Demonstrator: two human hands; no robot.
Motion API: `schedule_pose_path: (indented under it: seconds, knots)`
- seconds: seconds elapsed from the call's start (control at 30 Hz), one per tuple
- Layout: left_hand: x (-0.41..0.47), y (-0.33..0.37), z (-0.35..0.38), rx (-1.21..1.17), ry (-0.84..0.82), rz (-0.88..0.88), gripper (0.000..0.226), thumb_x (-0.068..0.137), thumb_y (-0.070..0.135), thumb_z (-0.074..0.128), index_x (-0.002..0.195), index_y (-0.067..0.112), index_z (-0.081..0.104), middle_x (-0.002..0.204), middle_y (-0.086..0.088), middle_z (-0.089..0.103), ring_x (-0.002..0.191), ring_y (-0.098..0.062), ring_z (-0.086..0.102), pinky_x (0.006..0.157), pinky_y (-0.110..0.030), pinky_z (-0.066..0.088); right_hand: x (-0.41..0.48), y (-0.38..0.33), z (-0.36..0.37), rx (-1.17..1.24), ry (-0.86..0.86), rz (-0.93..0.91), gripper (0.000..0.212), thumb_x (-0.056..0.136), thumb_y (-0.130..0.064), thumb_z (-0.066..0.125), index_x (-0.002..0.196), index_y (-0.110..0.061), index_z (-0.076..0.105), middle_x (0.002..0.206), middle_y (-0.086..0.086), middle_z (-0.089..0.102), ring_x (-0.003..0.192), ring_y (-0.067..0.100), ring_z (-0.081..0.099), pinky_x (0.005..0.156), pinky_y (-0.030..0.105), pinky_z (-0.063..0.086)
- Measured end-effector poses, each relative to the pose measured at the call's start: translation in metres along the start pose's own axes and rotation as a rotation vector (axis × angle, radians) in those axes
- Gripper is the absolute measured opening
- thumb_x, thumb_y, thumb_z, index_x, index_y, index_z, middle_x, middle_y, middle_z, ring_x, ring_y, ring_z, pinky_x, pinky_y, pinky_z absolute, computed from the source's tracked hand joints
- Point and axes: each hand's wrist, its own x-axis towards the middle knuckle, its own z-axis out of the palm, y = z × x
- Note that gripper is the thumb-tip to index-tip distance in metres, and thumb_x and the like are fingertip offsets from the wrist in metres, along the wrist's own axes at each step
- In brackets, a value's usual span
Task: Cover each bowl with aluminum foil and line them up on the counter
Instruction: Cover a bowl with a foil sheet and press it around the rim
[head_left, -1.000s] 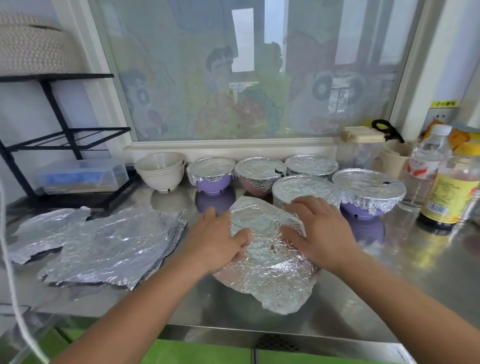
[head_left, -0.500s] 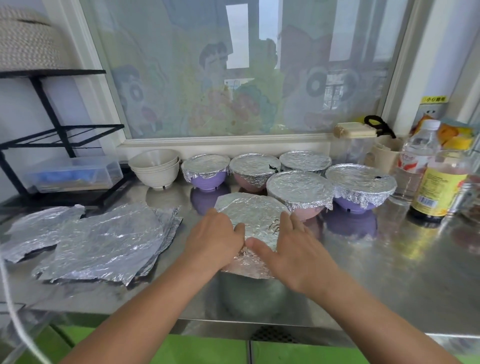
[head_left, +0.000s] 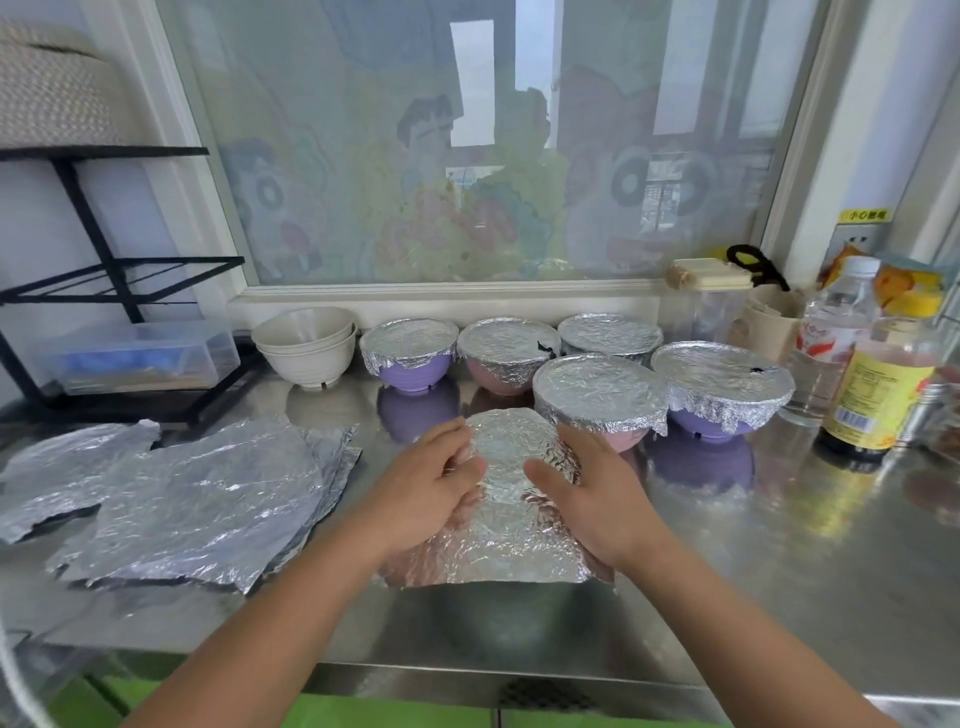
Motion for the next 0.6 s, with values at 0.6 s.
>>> schedule_pose_path:
  seconds: [0.6]
  knots:
    - [-0.015,0.009,0.034,-0.894,0.564,-0.378,0.029,0.098,0.025,0.053,0.125,0.015,0.060,0.128,-0.004,0.061,0.121,-0.019,0.055,0.111,-0.046,0.035,-0.002,0.007,0.013,0.454,0.220,0.178,0.026,0.100,-0.041,0.048,0.097,-0.020,0.063,0.085,-0.013,0.064,0.092,0.016,0.059,0.082,0.031,0.041]
